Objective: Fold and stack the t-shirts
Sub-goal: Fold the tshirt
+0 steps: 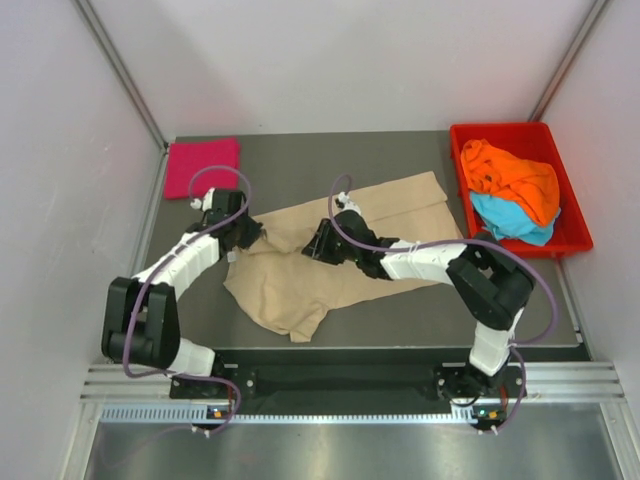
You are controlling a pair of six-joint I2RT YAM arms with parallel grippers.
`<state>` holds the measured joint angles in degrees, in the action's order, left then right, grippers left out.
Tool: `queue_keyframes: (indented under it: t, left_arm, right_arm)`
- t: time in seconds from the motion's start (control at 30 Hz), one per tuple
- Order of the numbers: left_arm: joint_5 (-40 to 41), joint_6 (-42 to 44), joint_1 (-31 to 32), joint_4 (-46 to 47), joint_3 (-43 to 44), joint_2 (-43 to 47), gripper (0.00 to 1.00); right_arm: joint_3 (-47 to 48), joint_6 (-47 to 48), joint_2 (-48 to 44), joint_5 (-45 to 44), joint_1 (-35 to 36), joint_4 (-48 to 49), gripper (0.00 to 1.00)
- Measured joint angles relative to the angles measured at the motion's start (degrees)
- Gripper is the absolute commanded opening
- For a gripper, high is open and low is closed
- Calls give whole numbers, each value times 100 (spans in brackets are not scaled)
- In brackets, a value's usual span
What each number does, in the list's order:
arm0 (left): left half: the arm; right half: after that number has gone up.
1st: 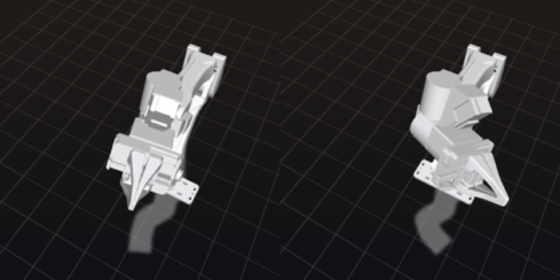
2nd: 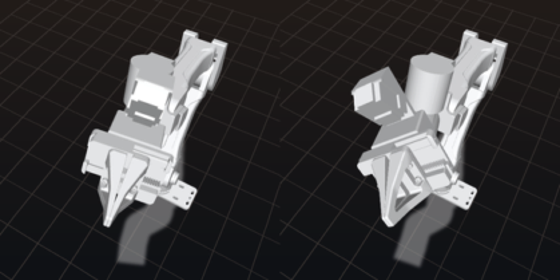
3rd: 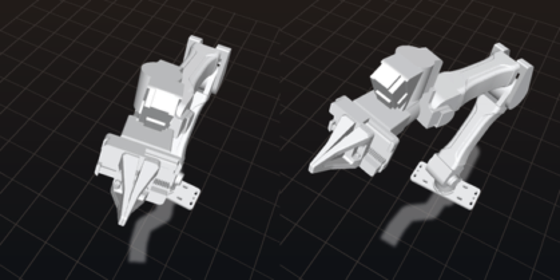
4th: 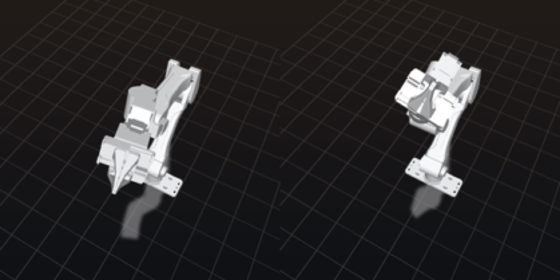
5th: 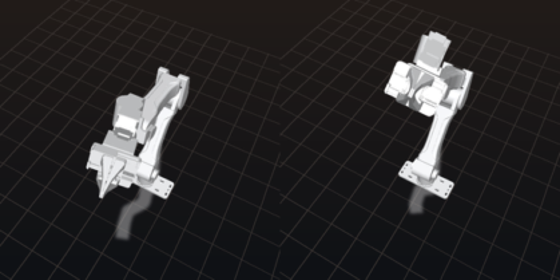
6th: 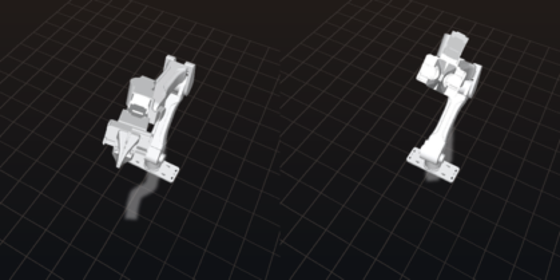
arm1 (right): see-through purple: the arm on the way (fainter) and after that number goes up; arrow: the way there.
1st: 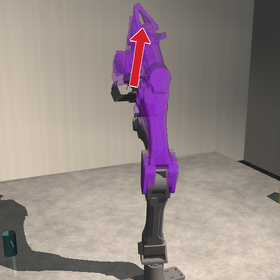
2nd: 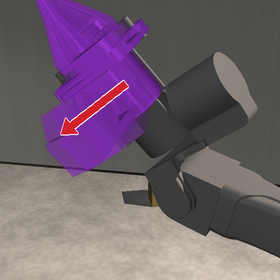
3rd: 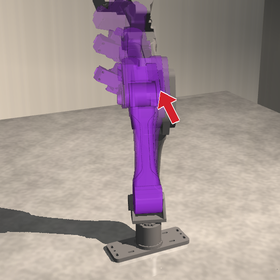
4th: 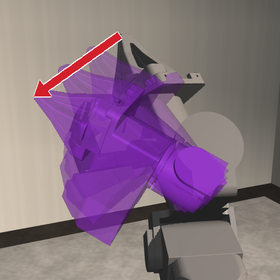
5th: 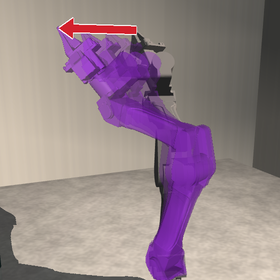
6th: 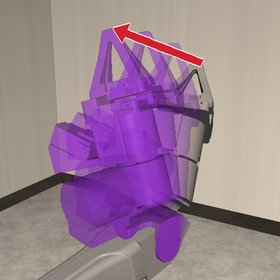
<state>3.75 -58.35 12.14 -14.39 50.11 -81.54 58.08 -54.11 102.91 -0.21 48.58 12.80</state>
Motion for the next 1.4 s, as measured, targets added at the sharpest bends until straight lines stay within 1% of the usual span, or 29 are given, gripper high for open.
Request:
queue_keyframes:
  t: [0.17,0.43,0.5,0.6,0.67,0.73,0.8,0.97,1.17,1.33,1.4]
  left_arm:
    - [-413,-2,-380,-63,188,-566,0]
    - [-911,-7,-518,-22,743,-1073,0]
    - [-979,-9,-560,-17,826,-1187,0]
    - [-1027,-4,-614,-20,933,-1344,0]
    - [-1040,-4,-627,-20,984,-1392,0]
    - [-1045,-2,-629,-20,1005,-1403,0]
    - [-1043,0,-634,-20,1021,-1412,0]
    - [-1054,4,-658,-24,1025,-1480,0]
    - [-1062,52,-695,-20,1025,-1486,0]
    - [-1064,107,-723,-20,1025,-1499,0]
    - [-1064,114,-730,-20,1025,-1521,0]
  right_arm:
    - [400,101,457,195,9,94,31]
    - [1222,374,1034,61,127,-179,33]
    - [1263,341,1091,-2,144,-205,33]
    - [1366,216,1185,-164,157,-501,29]
    - [1493,94,1274,-291,157,-719,29]
    - [1578,-48,1331,-398,160,-870,31]
    - [1620,-157,1351,-492,168,-973,31]
    - [2155,-365,1606,-675,219,-1392,31]
    - [2481,-555,1823,-839,245,-1722,31]
    - [2787,-651,2096,-962,245,-2068,30]
    - [2935,-662,2153,-994,245,-2177,27]
